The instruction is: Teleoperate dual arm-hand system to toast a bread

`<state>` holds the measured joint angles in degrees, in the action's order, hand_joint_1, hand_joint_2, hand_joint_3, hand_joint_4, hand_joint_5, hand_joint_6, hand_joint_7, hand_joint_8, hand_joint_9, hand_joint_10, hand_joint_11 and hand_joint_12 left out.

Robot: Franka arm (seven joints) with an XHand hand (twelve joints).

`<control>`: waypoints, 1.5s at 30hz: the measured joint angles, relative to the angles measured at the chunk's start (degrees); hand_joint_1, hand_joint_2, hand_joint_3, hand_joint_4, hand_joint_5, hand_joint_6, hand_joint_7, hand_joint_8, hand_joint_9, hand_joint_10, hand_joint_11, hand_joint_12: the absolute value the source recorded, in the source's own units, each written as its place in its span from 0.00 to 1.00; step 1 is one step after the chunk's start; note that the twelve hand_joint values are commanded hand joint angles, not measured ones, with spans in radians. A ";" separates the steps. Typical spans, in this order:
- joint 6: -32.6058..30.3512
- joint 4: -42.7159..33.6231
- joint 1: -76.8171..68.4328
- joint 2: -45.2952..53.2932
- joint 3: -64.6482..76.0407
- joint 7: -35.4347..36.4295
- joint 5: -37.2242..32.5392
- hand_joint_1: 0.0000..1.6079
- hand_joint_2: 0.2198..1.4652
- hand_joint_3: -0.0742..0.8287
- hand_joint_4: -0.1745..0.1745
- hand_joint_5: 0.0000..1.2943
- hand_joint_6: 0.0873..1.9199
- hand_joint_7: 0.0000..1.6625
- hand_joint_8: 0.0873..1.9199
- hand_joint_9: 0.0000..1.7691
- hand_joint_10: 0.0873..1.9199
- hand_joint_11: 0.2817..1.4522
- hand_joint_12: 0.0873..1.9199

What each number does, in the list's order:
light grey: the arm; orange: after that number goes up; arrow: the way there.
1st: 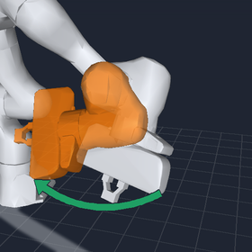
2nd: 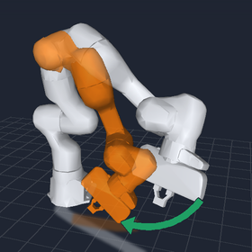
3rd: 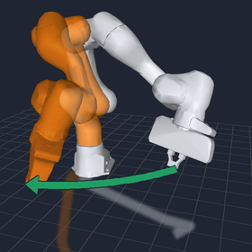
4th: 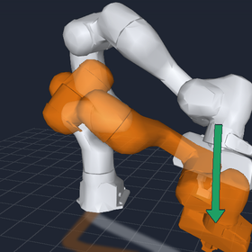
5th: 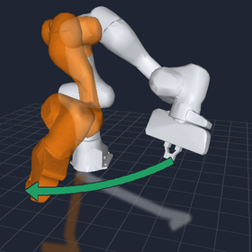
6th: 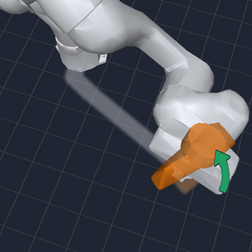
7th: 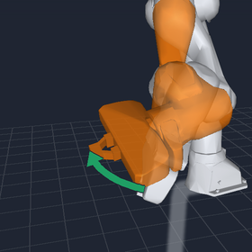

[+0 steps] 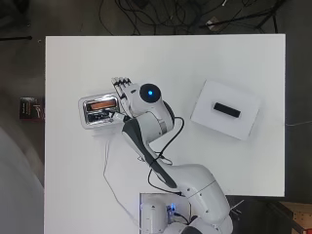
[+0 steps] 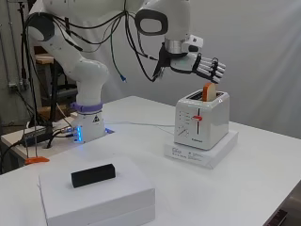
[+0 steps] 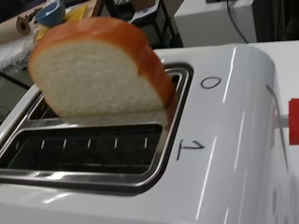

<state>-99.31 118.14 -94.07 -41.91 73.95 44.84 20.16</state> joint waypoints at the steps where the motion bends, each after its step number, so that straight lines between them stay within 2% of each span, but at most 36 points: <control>1: -3.35 1.74 3.01 -0.11 -1.56 -1.06 0.47 0.01 0.58 0.09 0.17 0.07 0.00 0.11 0.00 0.14 0.00 0.06 0.00; 4: -9.33 5.57 11.20 0.24 -4.04 -4.33 1.91 0.00 0.59 0.09 0.21 0.09 0.00 0.11 0.00 0.15 0.00 0.06 0.00; 7: -9.50 7.07 16.32 2.57 -5.42 -9.67 4.27 0.00 0.60 0.09 0.29 0.09 0.00 0.10 0.00 0.14 0.00 0.06 0.00; 9: -9.78 7.80 17.03 4.60 -5.50 -11.64 5.20 0.00 0.61 0.10 0.27 0.10 0.00 0.10 0.00 0.14 0.00 0.07 0.00; 14: -13.00 10.03 14.66 2.87 2.81 -7.22 3.34 0.00 0.62 0.09 0.22 0.13 0.00 0.15 0.00 0.19 0.00 0.09 0.00; 18: -16.31 11.40 10.56 0.19 11.44 -5.88 2.02 0.00 0.65 0.10 0.21 0.13 0.00 0.15 0.00 0.20 0.00 0.09 0.00; 22: -17.36 10.36 5.13 -1.40 15.35 -5.37 1.24 0.00 0.68 0.09 0.26 0.24 0.00 0.20 0.00 0.23 0.00 0.10 0.00; 26: -17.31 8.07 -0.96 -2.82 19.59 -4.66 1.32 0.00 0.68 0.08 0.31 0.27 0.00 0.20 0.00 0.22 0.00 0.10 0.00; 33: -16.83 3.75 -6.73 -4.57 24.86 -5.64 1.69 0.01 0.70 0.09 0.35 0.25 0.00 0.16 0.00 0.16 0.00 0.07 0.00; 37: -17.92 2.41 -10.87 -6.55 29.97 -6.80 2.86 0.00 0.69 0.08 0.33 0.19 0.00 0.13 0.00 0.15 0.00 0.07 0.00; 38: -18.10 2.10 -11.85 -7.04 31.09 -6.96 3.06 0.02 0.69 0.08 0.32 0.17 0.00 0.12 0.00 0.14 0.00 0.07 0.00; 39: -18.31 2.01 -12.54 -7.67 31.96 -6.90 3.14 0.11 0.74 0.09 0.31 0.17 0.00 0.12 0.00 0.15 0.00 0.08 0.00; 40: -18.73 2.23 -12.84 -8.51 32.50 -6.62 3.29 0.22 0.80 0.09 0.28 0.18 0.00 0.14 0.00 0.19 0.00 0.09 0.00; 41: -19.60 2.85 -12.85 -9.43 32.81 -6.38 3.67 0.30 0.84 0.09 0.23 0.17 0.00 0.23 0.00 0.30 0.00 0.13 0.00; 42: -20.81 3.65 -12.72 -10.29 33.02 -6.18 4.10 0.50 0.82 0.08 0.17 0.17 0.00 0.35 0.19 0.46 0.08 0.25 0.00; 43: -22.25 4.57 -12.67 -11.13 33.44 -5.86 4.46 0.52 0.82 0.08 0.13 0.17 0.00 0.42 0.48 0.54 0.39 0.31 0.24; 44: -23.37 5.22 -12.77 -11.80 34.13 -5.62 4.88 0.48 0.82 0.08 0.10 0.17 0.00 0.46 0.69 0.57 0.65 0.31 0.50; 45: -23.86 5.53 -12.93 -12.24 34.77 -5.61 5.32 0.44 0.82 0.08 0.09 0.16 0.00 0.47 0.81 0.58 0.81 0.30 0.68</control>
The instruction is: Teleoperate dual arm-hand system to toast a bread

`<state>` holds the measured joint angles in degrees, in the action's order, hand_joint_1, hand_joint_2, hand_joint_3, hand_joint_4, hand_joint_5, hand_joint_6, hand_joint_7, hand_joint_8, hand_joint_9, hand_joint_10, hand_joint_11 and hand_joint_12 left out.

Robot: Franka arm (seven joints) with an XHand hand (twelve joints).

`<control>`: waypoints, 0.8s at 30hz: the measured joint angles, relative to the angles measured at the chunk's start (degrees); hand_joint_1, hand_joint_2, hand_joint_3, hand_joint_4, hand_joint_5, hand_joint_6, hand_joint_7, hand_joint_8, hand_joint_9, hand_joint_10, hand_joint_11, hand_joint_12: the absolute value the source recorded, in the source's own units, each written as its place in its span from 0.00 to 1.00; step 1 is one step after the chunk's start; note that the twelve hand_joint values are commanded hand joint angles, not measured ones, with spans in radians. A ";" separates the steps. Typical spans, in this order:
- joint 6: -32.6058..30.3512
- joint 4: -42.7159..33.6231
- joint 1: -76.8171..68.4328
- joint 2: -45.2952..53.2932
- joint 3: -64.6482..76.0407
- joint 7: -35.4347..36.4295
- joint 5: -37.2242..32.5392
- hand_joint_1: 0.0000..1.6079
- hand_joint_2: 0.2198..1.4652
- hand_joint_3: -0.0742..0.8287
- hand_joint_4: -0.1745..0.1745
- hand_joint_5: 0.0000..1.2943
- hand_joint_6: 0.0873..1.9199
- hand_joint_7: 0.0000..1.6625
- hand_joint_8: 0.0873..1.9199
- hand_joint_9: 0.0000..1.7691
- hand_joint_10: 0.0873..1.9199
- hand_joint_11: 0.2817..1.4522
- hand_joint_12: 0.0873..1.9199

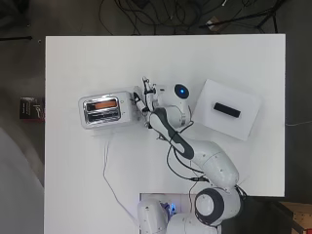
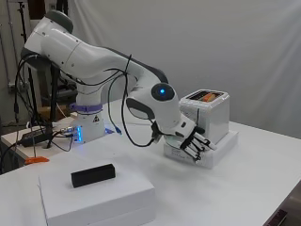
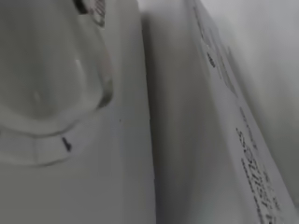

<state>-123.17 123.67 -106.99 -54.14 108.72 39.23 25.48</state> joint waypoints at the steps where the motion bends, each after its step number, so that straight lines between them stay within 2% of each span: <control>1: -0.07 0.32 -0.29 -0.13 0.61 -0.50 0.74 0.40 0.82 0.08 0.08 0.16 0.00 0.48 0.87 0.58 0.90 0.29 0.78; 2: 0.13 0.75 -0.55 0.01 1.06 -1.29 1.74 0.36 0.82 0.08 0.07 0.16 0.00 0.48 0.91 0.58 0.95 0.29 0.85; 3: 0.26 1.28 -0.54 0.14 1.26 -1.88 2.52 0.29 0.82 0.08 0.07 0.16 0.00 0.48 0.92 0.56 0.96 0.27 0.87; 4: 0.43 1.87 -0.15 0.18 1.10 -2.04 2.80 0.21 0.80 0.08 0.06 0.15 0.00 0.47 0.92 0.53 0.94 0.25 0.84; 5: 0.63 2.41 0.62 0.27 0.38 -2.07 2.88 0.14 0.78 0.08 0.05 0.14 0.00 0.45 0.83 0.50 0.83 0.22 0.72; 6: 1.08 2.83 1.72 0.52 -0.99 -2.25 3.00 0.08 0.76 0.08 0.05 0.13 0.00 0.46 0.66 0.49 0.66 0.23 0.54; 7: 1.81 3.04 2.96 0.86 -2.90 -2.45 3.11 0.05 0.75 0.08 0.05 0.14 0.00 0.48 0.53 0.51 0.54 0.26 0.43; 8: 2.60 3.07 4.23 1.23 -5.21 -2.59 3.15 0.03 0.74 0.08 0.05 0.15 0.00 0.51 0.60 0.54 0.63 0.29 0.55; 9: 3.43 3.01 5.69 1.73 -8.08 -2.77 3.19 0.01 0.73 0.08 0.04 0.14 0.00 0.47 0.59 0.51 0.67 0.26 0.58; 11: 5.05 3.09 9.66 2.93 -15.49 -3.36 3.65 0.00 0.70 0.08 0.17 0.15 0.00 0.24 0.22 0.25 0.28 0.12 0.24; 12: 5.95 2.95 11.60 3.60 -19.31 -3.41 3.70 0.00 0.69 0.08 0.21 0.16 0.00 0.19 0.10 0.21 0.14 0.10 0.11; 13: 7.26 2.53 13.65 4.32 -23.31 -3.13 3.46 0.00 0.68 0.08 0.24 0.18 0.00 0.18 0.03 0.19 0.06 0.09 0.03; 15: 10.48 1.47 19.20 5.72 -32.84 -2.57 2.28 0.00 0.68 0.08 0.24 0.19 0.00 0.17 0.00 0.19 0.00 0.09 0.00; 24: 19.33 2.66 57.22 9.66 -76.08 1.93 -5.66 0.00 0.66 0.08 0.26 0.23 0.00 0.17 0.00 0.19 0.00 0.05 0.00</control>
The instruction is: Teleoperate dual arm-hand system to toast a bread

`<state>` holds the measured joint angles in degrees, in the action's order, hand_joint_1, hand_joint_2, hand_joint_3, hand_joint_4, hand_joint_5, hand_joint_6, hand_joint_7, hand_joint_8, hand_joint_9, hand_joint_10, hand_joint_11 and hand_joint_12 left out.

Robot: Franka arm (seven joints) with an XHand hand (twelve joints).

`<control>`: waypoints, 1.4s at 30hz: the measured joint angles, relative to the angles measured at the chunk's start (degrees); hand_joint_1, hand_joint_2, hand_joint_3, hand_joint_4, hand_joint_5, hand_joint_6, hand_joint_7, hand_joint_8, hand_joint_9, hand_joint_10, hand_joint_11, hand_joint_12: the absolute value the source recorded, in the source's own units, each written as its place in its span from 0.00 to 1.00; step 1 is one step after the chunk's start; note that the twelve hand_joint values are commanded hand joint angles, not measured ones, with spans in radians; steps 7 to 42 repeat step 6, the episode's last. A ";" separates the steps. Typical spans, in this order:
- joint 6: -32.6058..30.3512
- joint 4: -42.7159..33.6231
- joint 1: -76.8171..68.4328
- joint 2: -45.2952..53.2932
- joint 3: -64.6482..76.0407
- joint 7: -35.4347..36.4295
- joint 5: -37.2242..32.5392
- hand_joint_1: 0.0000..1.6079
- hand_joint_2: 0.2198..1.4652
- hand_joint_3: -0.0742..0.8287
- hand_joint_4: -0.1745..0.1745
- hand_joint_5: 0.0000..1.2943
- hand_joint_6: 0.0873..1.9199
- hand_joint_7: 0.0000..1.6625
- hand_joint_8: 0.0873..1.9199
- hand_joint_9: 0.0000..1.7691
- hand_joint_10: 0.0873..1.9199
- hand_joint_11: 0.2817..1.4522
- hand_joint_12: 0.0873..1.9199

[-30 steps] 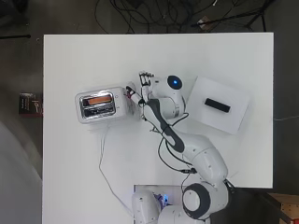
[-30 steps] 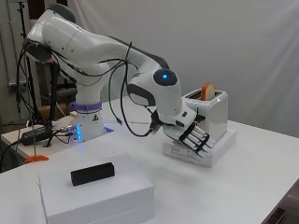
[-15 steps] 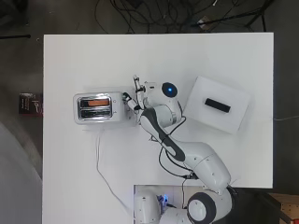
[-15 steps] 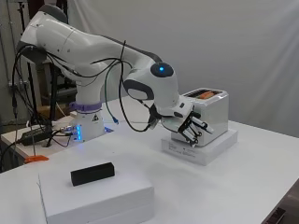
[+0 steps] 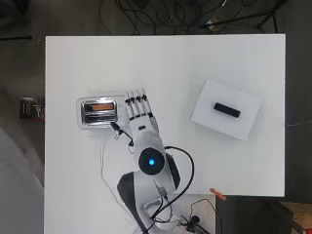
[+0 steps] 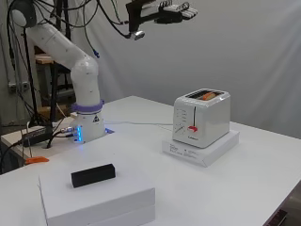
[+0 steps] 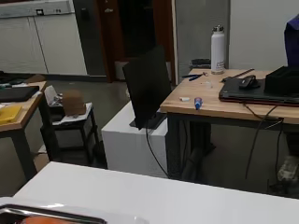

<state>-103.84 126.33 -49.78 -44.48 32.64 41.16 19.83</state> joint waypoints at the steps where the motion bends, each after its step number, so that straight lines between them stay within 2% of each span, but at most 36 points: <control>1: 0.98 0.41 4.42 0.14 -3.85 0.81 -1.20 0.00 0.66 0.08 0.26 0.23 0.00 0.17 0.00 0.18 0.00 0.05 0.00; 6: 4.05 3.77 20.25 0.00 -14.32 5.30 -7.70 0.01 0.66 0.08 0.25 0.18 0.00 0.13 0.00 0.16 0.00 0.03 0.00; 42: 4.05 3.77 20.25 0.00 -14.32 5.30 -7.70 0.01 0.66 0.08 0.25 0.18 0.00 0.13 0.00 0.16 0.00 0.03 0.00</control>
